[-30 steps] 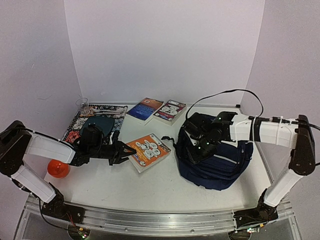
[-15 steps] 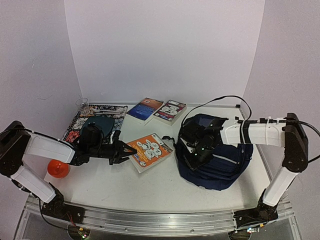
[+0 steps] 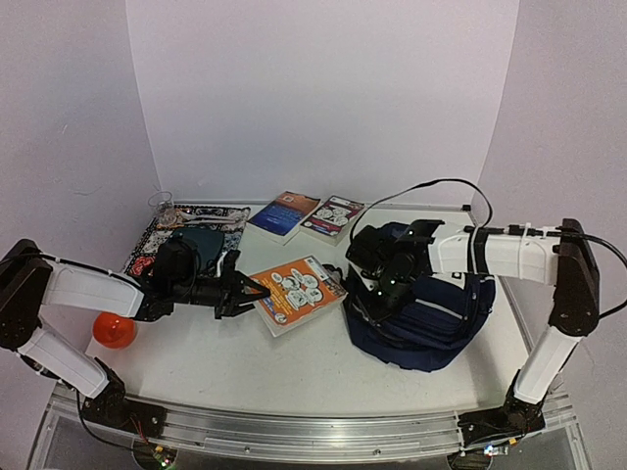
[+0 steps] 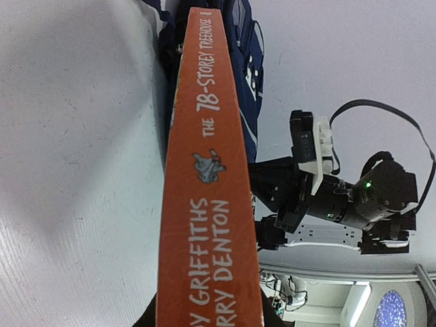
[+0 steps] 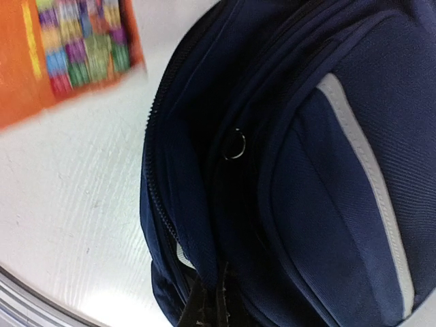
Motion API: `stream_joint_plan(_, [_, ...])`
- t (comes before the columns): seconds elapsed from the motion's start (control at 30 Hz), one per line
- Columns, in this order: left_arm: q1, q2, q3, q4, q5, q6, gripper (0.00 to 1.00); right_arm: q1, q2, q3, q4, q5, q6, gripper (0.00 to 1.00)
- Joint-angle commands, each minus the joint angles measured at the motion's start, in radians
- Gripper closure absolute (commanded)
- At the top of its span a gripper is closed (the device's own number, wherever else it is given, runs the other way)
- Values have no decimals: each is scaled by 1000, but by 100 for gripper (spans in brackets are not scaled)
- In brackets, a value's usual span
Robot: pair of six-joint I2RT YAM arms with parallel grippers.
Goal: Pack the student bag
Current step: Pick up the largest pocket of the bag from the student bag.
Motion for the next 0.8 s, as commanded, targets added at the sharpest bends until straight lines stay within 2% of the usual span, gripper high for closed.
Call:
stream_joint_plan(0.0, [-1, -75, 82, 108, 97, 15, 100, -3, -82, 164, -152, 129, -11, 100])
stream_joint_plan(0.37, [-31, -96, 92, 108, 100, -59, 100, -3, -48, 453, -254, 256, -31, 100])
stream_joint_plan(0.57, [-117, -12, 204, 108, 76, -85, 100, -2, -11, 563, -249, 212, -56, 100])
stream_joint_plan(0.77, [-134, 60, 309, 107, 65, -146, 100, -3, 15, 601, -236, 193, -53, 100])
